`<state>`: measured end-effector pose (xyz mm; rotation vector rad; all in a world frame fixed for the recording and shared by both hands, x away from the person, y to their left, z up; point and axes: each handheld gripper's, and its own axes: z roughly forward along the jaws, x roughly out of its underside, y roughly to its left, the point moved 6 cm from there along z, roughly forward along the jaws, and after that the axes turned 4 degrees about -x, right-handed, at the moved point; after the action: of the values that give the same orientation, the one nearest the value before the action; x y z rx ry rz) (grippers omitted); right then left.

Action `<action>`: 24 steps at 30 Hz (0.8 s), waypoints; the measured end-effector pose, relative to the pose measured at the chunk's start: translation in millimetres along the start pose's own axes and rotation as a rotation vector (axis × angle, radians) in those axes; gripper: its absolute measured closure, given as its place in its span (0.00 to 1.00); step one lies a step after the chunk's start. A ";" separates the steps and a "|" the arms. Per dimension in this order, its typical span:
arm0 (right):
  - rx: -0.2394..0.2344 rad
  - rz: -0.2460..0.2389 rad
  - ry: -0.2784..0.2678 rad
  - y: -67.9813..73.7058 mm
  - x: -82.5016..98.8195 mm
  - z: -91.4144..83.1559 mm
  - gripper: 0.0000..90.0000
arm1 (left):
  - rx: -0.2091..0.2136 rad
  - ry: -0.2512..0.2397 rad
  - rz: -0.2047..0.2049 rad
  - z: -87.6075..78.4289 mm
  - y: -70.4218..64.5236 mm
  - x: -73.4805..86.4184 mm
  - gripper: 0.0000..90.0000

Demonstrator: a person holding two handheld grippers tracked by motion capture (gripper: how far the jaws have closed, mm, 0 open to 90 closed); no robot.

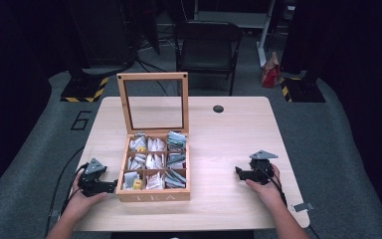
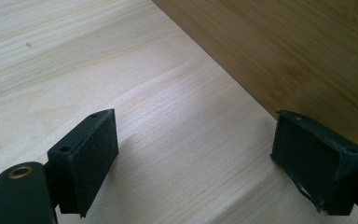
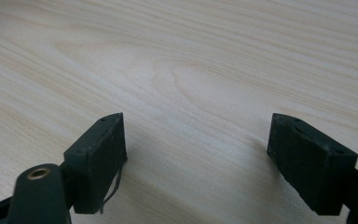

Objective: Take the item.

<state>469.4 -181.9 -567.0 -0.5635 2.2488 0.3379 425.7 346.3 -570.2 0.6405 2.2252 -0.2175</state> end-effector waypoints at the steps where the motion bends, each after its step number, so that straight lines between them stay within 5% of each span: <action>1: 0.003 0.000 0.000 -0.2 0.1 -0.2 0.21 | 0.000 -0.001 -0.002 0.1 -0.1 -0.1 0.15; 14: -0.001 0.023 0.011 0.1 -1.9 -7.2 0.33 | 0.000 -0.002 -0.003 0.1 -0.1 -0.1 0.15; 24: -0.022 -0.035 -0.021 15.2 -14.4 -17.0 0.37 | -0.001 -0.001 -0.001 0.1 0.0 -0.1 0.15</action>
<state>459.8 -171.5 -544.0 -0.6076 2.2145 0.3494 425.8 346.2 -570.2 0.6388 2.2244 -0.2175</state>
